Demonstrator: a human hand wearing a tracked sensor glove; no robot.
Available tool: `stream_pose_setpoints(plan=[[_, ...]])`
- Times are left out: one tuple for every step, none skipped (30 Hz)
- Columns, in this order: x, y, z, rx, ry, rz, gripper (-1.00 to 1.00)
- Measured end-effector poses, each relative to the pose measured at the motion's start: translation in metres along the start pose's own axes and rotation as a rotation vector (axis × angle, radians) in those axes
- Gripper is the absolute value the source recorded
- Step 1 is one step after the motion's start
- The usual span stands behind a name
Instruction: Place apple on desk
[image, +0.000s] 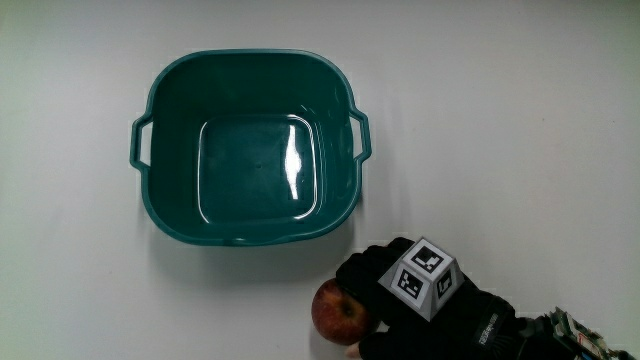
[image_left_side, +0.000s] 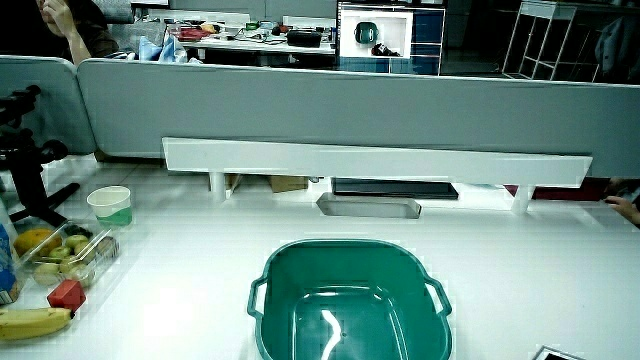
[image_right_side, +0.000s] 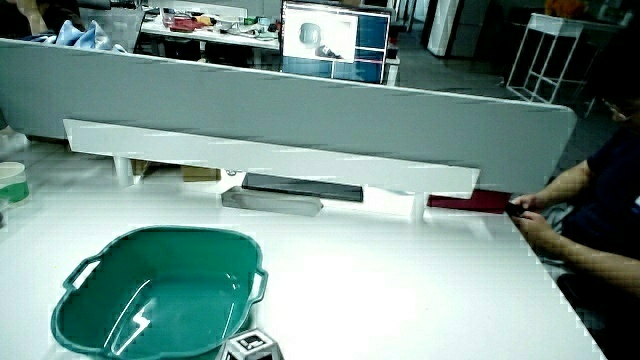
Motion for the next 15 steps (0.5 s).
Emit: stream_pose_setpoints(plan=[[0.003, 0.001, -0.004, -0.014, -0.008, -0.007, 0.0], [0.006, 0.002, -0.007, -0.029, -0.017, -0.013, 0.0], [0.008, 0.002, -0.009, -0.034, -0.007, -0.021, 0.0], [0.009, 0.002, -0.009, -0.035, -0.012, -0.02, 0.0], [0.011, 0.002, -0.012, -0.039, -0.001, -0.017, 0.0], [0.011, 0.002, -0.01, -0.04, 0.011, -0.024, 0.0], [0.011, 0.002, -0.009, -0.036, -0.007, -0.024, 0.0], [0.012, 0.002, -0.01, -0.033, -0.01, -0.028, 0.0], [0.013, 0.003, -0.011, -0.042, -0.002, -0.031, 0.0], [0.017, 0.004, -0.017, -0.051, 0.014, -0.037, 0.0], [0.017, 0.004, -0.016, -0.049, 0.006, -0.035, 0.0], [0.02, 0.004, -0.018, -0.049, 0.028, -0.034, 0.0], [0.02, 0.003, -0.017, -0.048, 0.037, -0.025, 0.0], [0.022, 0.003, -0.017, -0.049, 0.041, -0.037, 0.0], [0.023, 0.003, -0.016, -0.047, 0.045, -0.034, 0.0]])
